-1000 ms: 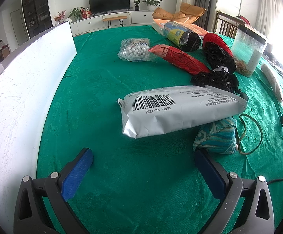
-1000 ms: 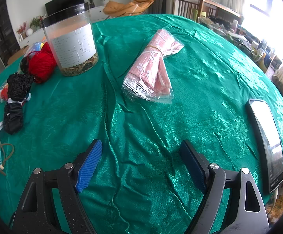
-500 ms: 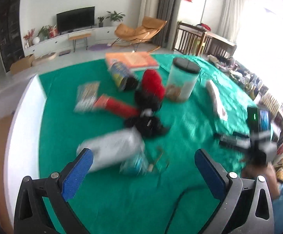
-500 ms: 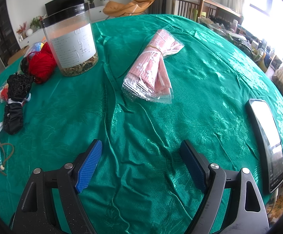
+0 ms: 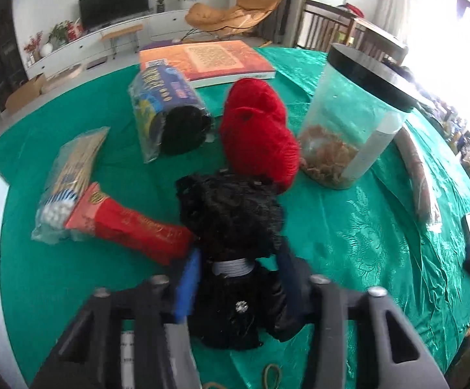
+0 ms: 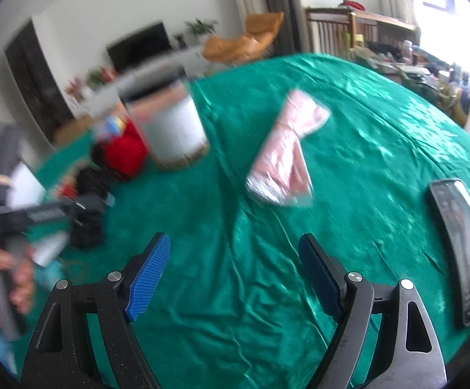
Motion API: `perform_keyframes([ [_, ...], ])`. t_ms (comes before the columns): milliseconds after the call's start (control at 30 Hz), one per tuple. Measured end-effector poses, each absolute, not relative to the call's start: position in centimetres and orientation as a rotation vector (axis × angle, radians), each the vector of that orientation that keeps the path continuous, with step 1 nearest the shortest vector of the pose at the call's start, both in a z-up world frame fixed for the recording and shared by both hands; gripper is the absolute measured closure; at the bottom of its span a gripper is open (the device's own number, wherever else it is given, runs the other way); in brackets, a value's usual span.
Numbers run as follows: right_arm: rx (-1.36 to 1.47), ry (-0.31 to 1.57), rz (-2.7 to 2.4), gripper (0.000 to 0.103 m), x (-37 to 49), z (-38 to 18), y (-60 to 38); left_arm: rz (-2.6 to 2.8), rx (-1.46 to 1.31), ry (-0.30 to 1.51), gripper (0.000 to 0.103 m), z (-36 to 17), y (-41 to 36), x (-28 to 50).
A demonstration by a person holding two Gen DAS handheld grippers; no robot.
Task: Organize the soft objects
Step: 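Grasp the pink flower-print package with the right tool while the left holds the black doll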
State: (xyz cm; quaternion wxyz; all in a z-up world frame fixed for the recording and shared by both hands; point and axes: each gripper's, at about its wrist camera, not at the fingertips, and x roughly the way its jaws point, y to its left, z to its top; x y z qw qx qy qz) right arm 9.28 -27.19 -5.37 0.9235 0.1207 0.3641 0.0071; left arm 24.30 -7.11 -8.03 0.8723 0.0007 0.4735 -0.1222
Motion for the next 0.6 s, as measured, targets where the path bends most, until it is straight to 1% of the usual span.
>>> perform_keyframes([
  [67, 0.303, 0.747, -0.020, 0.019, 11.1, -4.2, -29.3, -0.257, -0.041, 0.987, 0.069, -7.9, -6.6, 24.6],
  [167, 0.406, 0.819, -0.086, 0.019, 15.7, -3.8, -32.7, -0.265, -0.164, 0.991, 0.070, -7.2, -4.8, 24.5],
  [233, 0.465, 0.918, -0.104, 0.020, 19.8, -5.0, -34.5, -0.277, -0.217, 0.982, 0.070, -6.4, -3.8, 24.0],
  [300, 0.473, 0.970, -0.100, 0.021, 22.4, -6.3, -34.8, -0.288, -0.255, 0.966, 0.070, -5.5, -2.9, 23.2],
  [333, 0.464, 1.005, -0.086, 0.025, 23.6, -7.1, -34.4, -0.294, -0.275, 0.954, 0.070, -4.9, -2.3, 22.9],
  [367, 0.452, 1.057, -0.058, 0.048, 24.5, -8.0, -33.9, -0.299, -0.295, 0.937, 0.070, -4.2, -1.6, 22.5],
  [400, 0.369, 1.052, -0.085, 0.075, 24.7, -7.8, -33.2, -0.302, -0.315, 0.919, 0.070, -3.5, -0.9, 22.0],
  [433, 0.297, 1.061, -0.099, 0.075, 25.0, -7.4, -32.7, -0.305, -0.340, 0.897, 0.070, -2.6, 0.0, 21.3],
  [467, 0.290, 1.053, -0.097, 0.075, 24.9, -6.9, -32.5, -0.307, -0.357, 0.878, 0.070, -1.8, 0.7, 20.6],
  [533, 0.280, 0.980, -0.119, 0.075, 24.1, -4.6, -32.6, -0.311, -0.390, 0.841, 0.070, -0.2, 2.2, 19.3],
  [600, 0.221, 0.875, -0.104, 0.075, 22.9, -0.9, -31.4, -0.305, -0.412, 0.800, 0.070, 1.6, 4.2, 17.6],
])
